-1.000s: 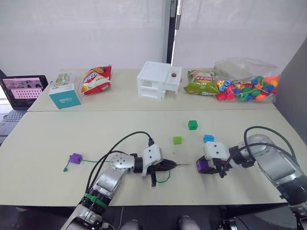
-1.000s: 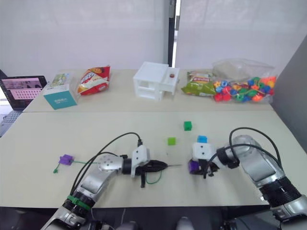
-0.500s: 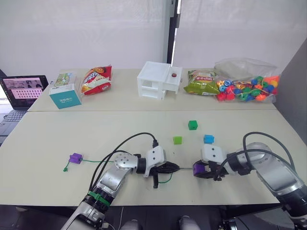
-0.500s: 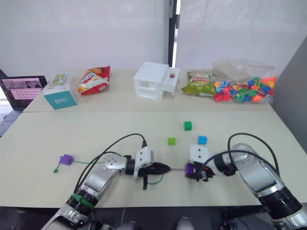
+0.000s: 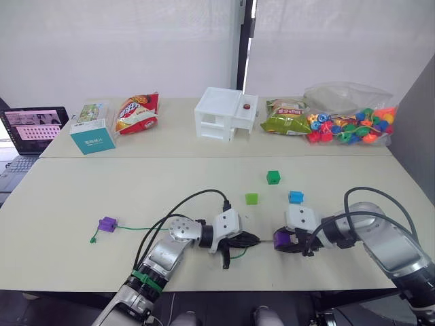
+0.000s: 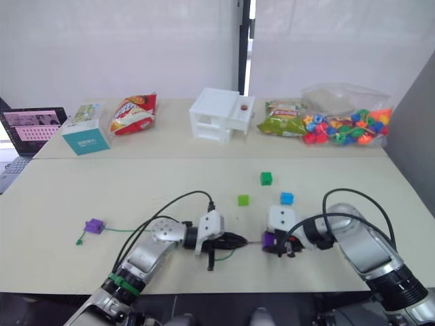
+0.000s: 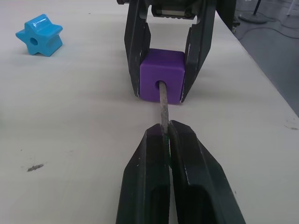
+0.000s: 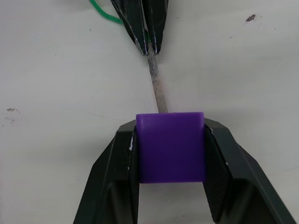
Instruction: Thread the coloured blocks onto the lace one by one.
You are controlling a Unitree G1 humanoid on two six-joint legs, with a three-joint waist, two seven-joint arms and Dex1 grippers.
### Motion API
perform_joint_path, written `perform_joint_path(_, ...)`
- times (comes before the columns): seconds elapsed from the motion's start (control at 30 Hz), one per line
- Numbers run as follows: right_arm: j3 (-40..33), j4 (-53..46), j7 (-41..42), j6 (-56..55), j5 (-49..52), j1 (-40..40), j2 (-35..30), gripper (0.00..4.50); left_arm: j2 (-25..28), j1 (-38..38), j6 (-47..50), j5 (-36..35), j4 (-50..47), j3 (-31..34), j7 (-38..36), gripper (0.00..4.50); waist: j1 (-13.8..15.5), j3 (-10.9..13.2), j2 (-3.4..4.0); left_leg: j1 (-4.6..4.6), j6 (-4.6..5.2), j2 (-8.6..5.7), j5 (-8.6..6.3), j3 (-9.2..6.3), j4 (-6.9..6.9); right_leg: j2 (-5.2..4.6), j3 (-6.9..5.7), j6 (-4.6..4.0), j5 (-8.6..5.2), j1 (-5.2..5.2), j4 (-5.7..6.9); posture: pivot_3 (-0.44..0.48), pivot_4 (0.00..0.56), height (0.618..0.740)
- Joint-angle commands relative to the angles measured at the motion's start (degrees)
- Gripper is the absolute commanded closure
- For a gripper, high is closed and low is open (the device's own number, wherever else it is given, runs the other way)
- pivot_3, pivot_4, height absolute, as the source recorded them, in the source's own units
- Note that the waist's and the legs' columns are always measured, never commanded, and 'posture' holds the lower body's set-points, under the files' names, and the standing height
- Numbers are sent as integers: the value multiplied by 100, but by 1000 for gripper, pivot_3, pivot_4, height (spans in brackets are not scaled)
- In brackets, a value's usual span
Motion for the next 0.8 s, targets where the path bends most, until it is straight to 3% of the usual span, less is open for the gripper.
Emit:
perform_joint_path(0.03, 3, -157, -57, 49, 15, -67, 63, 3308, -237, -293, -318, 147, 194, -102, 135, 4500, 3, 0, 0, 0, 0, 0, 0, 0, 1, 0, 0, 0, 0, 1, -1, 0, 150, 740)
perform_joint_path(0.3, 30, -170, -106, 87, -4, -56, 93, 3308, -586, -437, -362, 273, 402, -284, 205, 4500, -20, -1, -1, 1, 0, 1, 0, 1, 2, 0, 0, 0, 0, 1, 1, 0, 150, 740)
perform_joint_path(0.53, 26, -163, -171, 127, -22, -57, 131, 3308, -369, -393, -105, 477, 119, -308, 310, 2201, -21, -1, -3, 3, 0, 0, 0, 1, 4, 0, 0, 0, 0, 4, 1, 0, 150, 740)
perform_joint_path(0.8, 110, -121, -211, 109, -75, -121, 205, 3308, 127, -301, 487, 856, -480, -324, 581, 2190, -68, -2, -2, 7, 0, 2, 0, 1, 4, 1, 0, 0, 0, 4, 4, 0, 150, 740)
